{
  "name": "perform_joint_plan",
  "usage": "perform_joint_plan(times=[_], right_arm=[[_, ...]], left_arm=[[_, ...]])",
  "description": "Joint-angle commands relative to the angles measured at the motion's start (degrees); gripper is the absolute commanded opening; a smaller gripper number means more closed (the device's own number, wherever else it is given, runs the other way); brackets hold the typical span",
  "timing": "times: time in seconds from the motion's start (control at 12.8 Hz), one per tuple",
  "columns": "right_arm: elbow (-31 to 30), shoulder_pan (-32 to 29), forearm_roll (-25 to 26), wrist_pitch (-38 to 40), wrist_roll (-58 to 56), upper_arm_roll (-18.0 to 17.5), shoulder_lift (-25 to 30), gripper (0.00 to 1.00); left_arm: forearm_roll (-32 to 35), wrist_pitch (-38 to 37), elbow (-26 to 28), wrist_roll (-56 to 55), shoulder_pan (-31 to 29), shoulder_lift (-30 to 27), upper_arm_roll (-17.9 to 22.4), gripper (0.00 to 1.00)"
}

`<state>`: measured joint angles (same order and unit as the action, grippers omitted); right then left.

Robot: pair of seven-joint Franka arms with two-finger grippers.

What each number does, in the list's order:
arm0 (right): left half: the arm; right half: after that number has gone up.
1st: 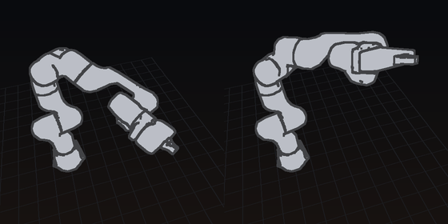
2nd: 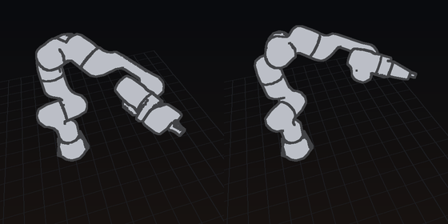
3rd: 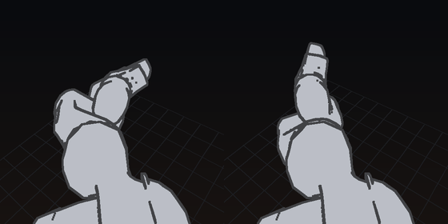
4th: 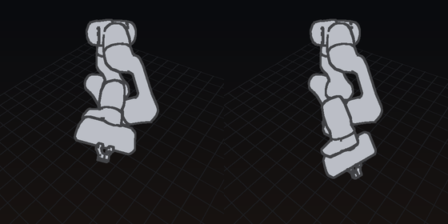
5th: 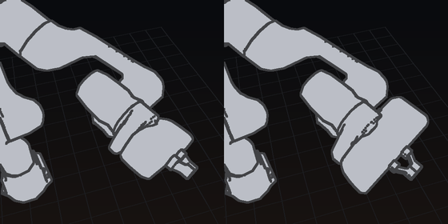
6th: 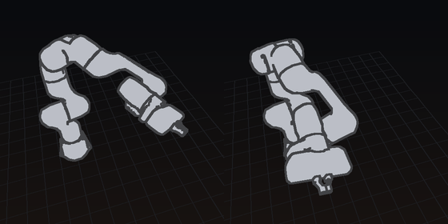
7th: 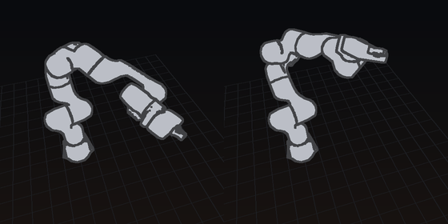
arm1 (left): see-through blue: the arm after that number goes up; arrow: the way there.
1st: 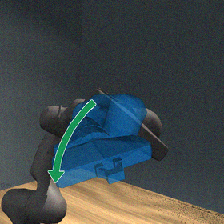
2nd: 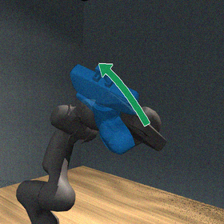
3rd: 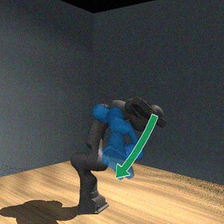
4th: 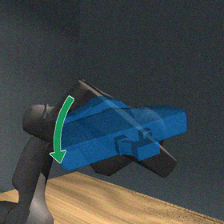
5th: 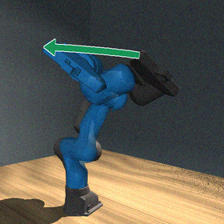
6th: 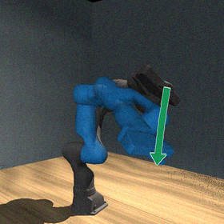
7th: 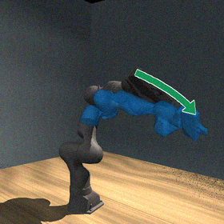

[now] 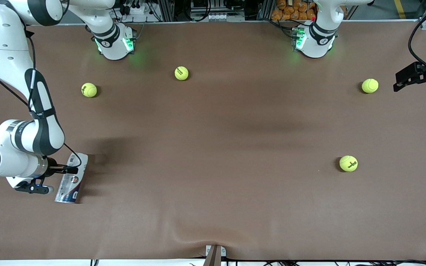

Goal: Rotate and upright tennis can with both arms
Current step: 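Lower the right gripper over the can's middle and close it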

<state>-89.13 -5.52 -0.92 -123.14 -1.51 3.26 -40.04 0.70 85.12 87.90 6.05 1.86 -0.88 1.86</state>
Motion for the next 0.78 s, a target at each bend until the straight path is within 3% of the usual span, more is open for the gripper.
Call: perform_joint_plan(times=[0.0, 0.7], right_arm=[[1.24, -0.2, 0.04, -0.96, -0.34, -0.44, -1.97, 1.0], [1.15, 0.68, 0.13, -4.56, -1.04, -0.53, -3.9, 1.0]], left_arm=[[-0.7, -0.31, -0.27, -0.51, -0.19, -0.35, -0.19, 1.0], [-0.7, -0.22, -0.36, -0.51, -0.19, -0.26, -0.19, 1.0]])
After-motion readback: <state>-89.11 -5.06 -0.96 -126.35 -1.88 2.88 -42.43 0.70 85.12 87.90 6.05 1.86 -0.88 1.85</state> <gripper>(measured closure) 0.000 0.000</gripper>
